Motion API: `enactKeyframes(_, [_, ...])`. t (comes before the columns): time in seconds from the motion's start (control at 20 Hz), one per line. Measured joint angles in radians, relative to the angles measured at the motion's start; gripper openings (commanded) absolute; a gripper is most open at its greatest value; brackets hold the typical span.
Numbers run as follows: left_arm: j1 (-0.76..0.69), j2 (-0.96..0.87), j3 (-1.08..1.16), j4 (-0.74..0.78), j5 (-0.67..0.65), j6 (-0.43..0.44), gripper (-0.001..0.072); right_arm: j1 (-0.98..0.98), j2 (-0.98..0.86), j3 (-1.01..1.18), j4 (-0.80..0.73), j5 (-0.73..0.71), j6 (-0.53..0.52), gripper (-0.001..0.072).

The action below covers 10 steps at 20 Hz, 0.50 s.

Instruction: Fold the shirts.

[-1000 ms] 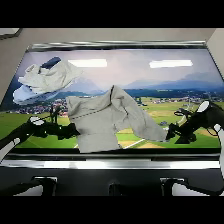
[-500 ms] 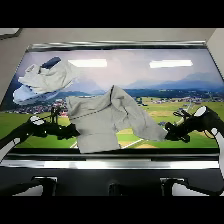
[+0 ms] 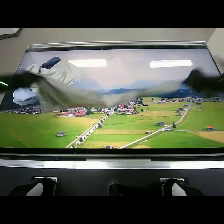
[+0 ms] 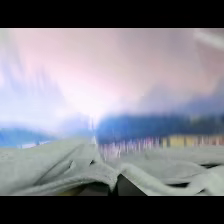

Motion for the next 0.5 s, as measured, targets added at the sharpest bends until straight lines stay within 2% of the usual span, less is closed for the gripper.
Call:
enactKeyframes(0.15, [0.088,0.111,0.339,0.121,-0.007,-0.111,0.0030,0.000,0.134,0.270,-0.198,-0.077,0.146,0.0041])
enactKeyframes(0.3, [0.134,0.182,0.490,0.168,-0.051,-0.199,0.0031,0.000,0.224,0.392,-0.409,0.048,0.253,0.0041])
enactKeyframes(0.5, [0.155,0.222,0.561,0.152,-0.106,-0.232,0.0031,0.000,0.291,0.447,-0.517,0.197,0.265,0.0042])
